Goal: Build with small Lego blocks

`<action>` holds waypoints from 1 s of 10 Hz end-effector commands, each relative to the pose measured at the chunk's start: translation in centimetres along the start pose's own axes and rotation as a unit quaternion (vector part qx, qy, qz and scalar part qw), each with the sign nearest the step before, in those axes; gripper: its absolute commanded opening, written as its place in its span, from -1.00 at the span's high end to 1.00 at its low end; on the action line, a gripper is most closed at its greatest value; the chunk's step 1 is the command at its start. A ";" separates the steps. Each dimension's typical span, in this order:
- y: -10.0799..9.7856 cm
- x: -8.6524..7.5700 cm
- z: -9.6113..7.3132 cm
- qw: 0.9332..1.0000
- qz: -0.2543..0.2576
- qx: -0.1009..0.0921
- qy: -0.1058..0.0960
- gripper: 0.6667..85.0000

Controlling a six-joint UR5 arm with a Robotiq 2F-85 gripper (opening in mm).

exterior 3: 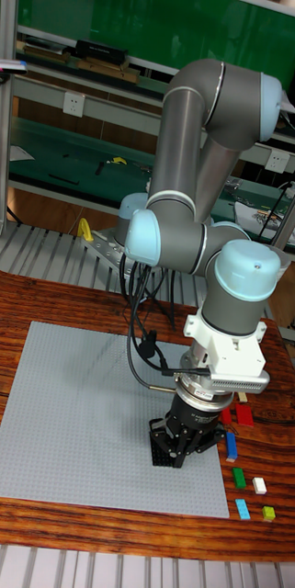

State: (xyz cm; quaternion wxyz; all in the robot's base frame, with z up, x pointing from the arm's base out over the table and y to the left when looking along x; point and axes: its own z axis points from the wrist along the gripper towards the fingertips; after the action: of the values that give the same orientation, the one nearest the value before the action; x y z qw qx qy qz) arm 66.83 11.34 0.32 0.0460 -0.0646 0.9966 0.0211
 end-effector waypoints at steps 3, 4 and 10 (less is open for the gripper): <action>-0.3 0.0 -0.3 1.000 0.000 -0.004 0.000 0.98; -0.3 0.0 -0.3 1.000 0.001 -0.004 0.000 0.98; 0.1 0.2 -0.5 1.000 0.006 -0.005 0.003 0.98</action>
State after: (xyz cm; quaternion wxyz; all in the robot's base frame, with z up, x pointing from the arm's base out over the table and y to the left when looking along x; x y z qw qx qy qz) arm 66.67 11.09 0.52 0.0441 -0.0663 0.9966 0.0207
